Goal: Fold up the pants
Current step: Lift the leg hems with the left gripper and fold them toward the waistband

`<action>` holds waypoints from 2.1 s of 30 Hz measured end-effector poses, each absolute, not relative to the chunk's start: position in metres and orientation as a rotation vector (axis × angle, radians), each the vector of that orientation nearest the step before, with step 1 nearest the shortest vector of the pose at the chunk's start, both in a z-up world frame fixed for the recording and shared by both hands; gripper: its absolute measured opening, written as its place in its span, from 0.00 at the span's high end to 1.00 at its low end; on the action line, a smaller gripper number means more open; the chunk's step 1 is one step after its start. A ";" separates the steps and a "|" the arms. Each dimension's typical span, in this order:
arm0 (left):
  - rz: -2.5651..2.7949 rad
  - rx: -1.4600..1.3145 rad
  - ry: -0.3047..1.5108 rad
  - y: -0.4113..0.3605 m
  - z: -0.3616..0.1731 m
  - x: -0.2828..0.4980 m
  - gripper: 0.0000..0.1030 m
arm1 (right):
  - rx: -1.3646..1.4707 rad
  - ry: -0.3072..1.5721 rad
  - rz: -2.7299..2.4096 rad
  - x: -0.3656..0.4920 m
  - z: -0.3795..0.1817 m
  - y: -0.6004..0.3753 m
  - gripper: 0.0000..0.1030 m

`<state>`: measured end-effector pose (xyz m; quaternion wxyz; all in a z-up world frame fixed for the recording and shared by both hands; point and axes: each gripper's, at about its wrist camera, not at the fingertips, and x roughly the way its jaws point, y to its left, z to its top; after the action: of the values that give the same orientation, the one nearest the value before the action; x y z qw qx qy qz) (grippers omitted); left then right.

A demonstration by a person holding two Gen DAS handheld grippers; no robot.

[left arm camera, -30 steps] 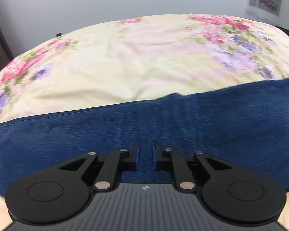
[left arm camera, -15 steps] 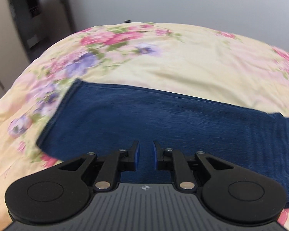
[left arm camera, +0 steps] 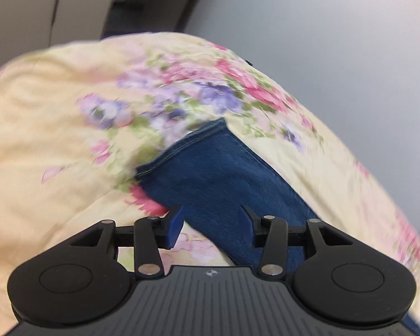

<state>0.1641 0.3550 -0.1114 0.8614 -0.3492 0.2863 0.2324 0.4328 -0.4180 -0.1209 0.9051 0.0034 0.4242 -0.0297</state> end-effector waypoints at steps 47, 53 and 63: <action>0.364 -0.685 0.463 0.401 -0.071 0.231 0.95 | -0.088 1.006 0.427 0.463 -0.174 -0.056 1.00; 0.340 -0.629 0.488 0.389 -0.050 0.237 0.95 | -0.097 1.030 0.472 0.431 -0.148 -0.067 1.00; 0.257 -0.510 0.464 0.345 0.005 0.246 0.95 | -0.113 1.168 0.517 0.334 -0.160 -0.092 1.00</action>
<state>0.2456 0.3452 0.0053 0.9330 -0.2492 0.2270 0.1256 0.3339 -0.0918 -0.1600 0.8015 -0.0527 0.5446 0.2412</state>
